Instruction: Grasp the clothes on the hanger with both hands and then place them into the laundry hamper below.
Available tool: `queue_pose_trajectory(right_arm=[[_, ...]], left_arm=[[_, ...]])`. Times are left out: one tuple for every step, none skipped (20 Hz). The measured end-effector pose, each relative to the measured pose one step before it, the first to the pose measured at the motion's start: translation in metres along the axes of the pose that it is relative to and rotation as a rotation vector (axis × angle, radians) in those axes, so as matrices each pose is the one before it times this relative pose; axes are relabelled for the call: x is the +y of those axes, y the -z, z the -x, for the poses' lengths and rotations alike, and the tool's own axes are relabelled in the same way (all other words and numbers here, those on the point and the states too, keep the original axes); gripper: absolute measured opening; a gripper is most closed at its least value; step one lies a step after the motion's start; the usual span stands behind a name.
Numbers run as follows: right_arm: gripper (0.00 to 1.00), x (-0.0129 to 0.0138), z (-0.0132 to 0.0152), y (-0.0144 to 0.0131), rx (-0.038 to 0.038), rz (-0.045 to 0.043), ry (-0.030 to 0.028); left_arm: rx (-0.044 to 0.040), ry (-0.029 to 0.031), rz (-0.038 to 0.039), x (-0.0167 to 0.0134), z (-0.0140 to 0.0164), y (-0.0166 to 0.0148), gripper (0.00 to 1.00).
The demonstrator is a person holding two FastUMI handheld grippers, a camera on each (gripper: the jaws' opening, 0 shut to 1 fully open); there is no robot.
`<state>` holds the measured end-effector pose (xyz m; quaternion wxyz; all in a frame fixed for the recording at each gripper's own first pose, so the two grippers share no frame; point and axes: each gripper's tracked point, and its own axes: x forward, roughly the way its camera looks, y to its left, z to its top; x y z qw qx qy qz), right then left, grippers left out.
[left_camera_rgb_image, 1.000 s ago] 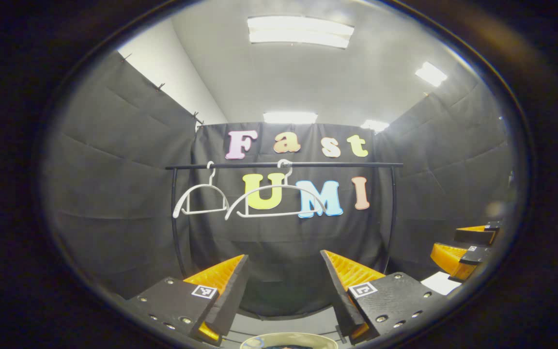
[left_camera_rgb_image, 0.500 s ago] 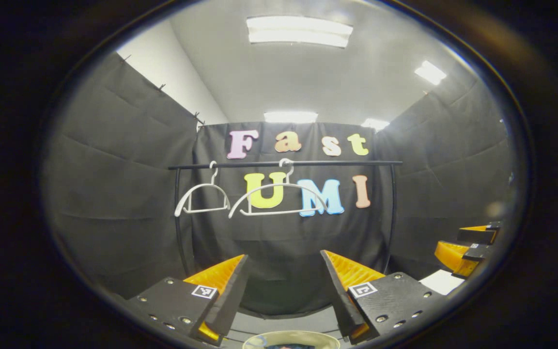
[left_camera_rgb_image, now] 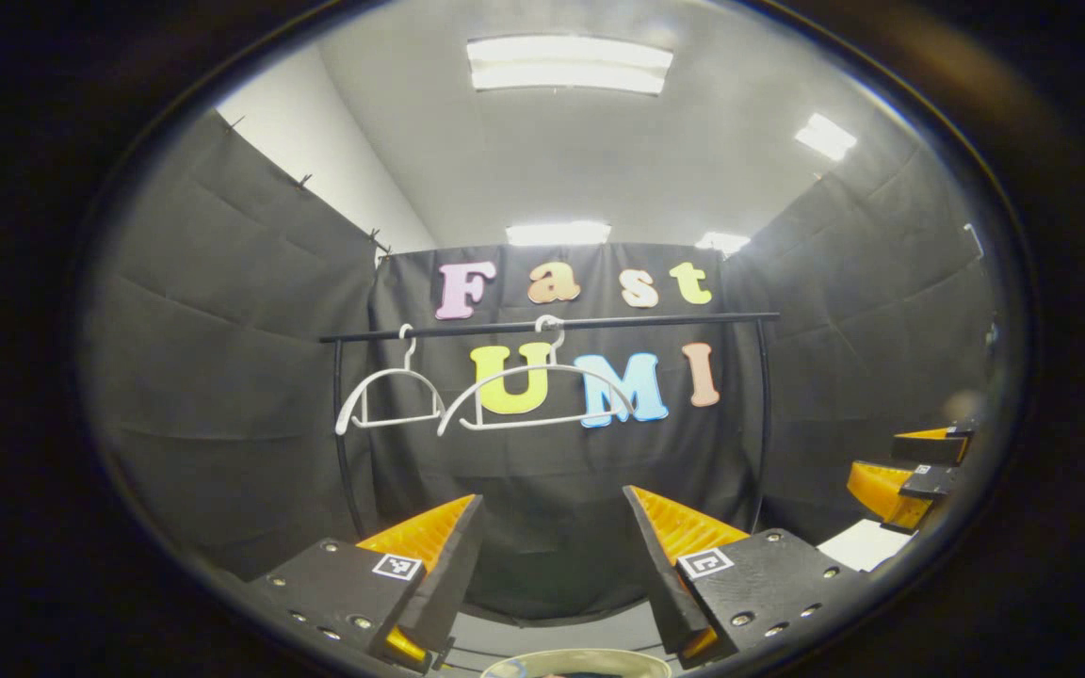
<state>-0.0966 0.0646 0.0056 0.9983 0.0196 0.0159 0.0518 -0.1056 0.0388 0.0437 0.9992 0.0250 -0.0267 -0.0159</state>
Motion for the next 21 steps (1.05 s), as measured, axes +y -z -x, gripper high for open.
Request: queue_pose_trajectory(right_arm=[[0.95, 0.00004, -0.00058, -0.00035, -0.00073, -0.00001, 0.00013], [0.95, 0.00065, -0.00164, -0.00005, 0.00023, 0.00170, -0.00128], [0.95, 0.00056, -0.00100, 0.00055, -0.00048, 0.00148, 0.00060], [0.95, 0.00039, -0.00131, -0.00013, -0.00056, 0.00070, -0.00073], [0.95, 0.00101, -0.00161, -0.00056, -0.00102, -0.00145, -0.00116], [0.95, 0.00128, -0.00147, -0.00003, -0.00011, -0.00274, -0.00242], [0.95, 0.00055, -0.00128, -0.00107, -0.00446, -0.00203, -0.00045], [0.95, 0.00024, -0.00197, -0.00050, -0.00061, -0.00165, 0.00166], [0.95, -0.00009, -0.00164, 0.00072, -0.00007, -0.00333, 0.00033], [0.95, 0.00040, -0.00162, 0.00103, 0.00116, -0.00286, -0.00159], [0.95, 0.00140, -0.00278, -0.00099, 0.00046, -0.00076, 0.00012], [0.95, 0.00011, -0.00143, -0.00094, -0.00177, 0.00108, 0.00267], [0.95, 0.00002, -0.00061, -0.00056, -0.00219, 0.00028, 0.00133], [0.95, 0.00063, -0.00127, -0.00110, -0.00369, -0.00050, 0.00123], [0.95, 0.00167, -0.00128, -0.00113, -0.00397, -0.00016, 0.00073], [0.95, 0.00121, -0.00105, -0.00053, -0.00111, 0.00019, 0.00170], [0.95, -0.00028, -0.00045, 0.00009, -0.00206, -0.00044, 0.00177], [0.95, 0.00075, -0.00149, -0.00039, -0.00195, -0.00052, 0.00075], [0.95, 0.00143, -0.00092, -0.00055, -0.00356, 0.00024, 0.00081], [0.95, 0.00114, -0.00188, -0.00018, -0.00294, 0.00227, -0.00014], [0.95, 0.00116, -0.00255, 0.00181, 0.00109, 0.00432, -0.00042]], left_arm=[[0.00171, -0.00080, 0.00097, 0.00003, -0.00258, 0.00067, 0.83], [-0.00011, -0.00038, 0.00090, -0.00032, -0.00109, -0.00028, 0.83], [0.00086, -0.00056, -0.00098, -0.00069, -0.00123, 0.00105, 0.83], [0.00046, -0.00179, -0.00182, 0.00238, -0.00210, 0.00076, 0.83], [0.00041, -0.00150, -0.00048, 0.00102, -0.00111, 0.00005, 0.83], [-0.00179, -0.00204, 0.00220, 0.00099, -0.00019, 0.00006, 0.83], [-0.00176, -0.00197, 0.00235, -0.00033, 0.00028, -0.00087, 0.83], [0.00186, -0.00221, 0.00087, 0.00055, -0.00011, 0.00122, 0.89], [0.00217, 0.00041, -0.00080, 0.00148, -0.00135, 0.00134, 0.83], [-0.00042, -0.00204, -0.00189, 0.00212, -0.00146, 0.00038, 0.83], [-0.00214, -0.00012, -0.00125, 0.00002, -0.00107, -0.00167, 0.83], [-0.00088, -0.00337, -0.00091, 0.00221, -0.00259, 0.00029, 0.83], [-0.00212, -0.00544, 0.00136, 0.00274, -0.00096, -0.00068, 0.89], [-0.00294, 0.00012, 0.00473, 0.00000, -0.00205, -0.00033, 0.83], [-0.00055, 0.00161, 0.00502, 0.00007, -0.00160, -0.00012, 0.83], [-0.00032, 0.00083, 0.00383, 0.00010, -0.00064, 0.00133, 0.83], [-0.00010, 0.00230, 0.00166, 0.00071, -0.00151, 0.00045, 0.83], [0.00179, 0.00134, -0.00010, 0.00054, -0.00138, 0.00157, 0.83], [-0.00345, 0.00359, -0.00102, -0.00047, -0.00088, -0.00014, 0.83], [-0.00578, 0.00180, -0.00282, 0.00207, -0.00223, -0.00020, 0.83], [-0.00491, -0.00290, -0.00162, 0.00233, -0.00116, 0.00063, 0.83]])
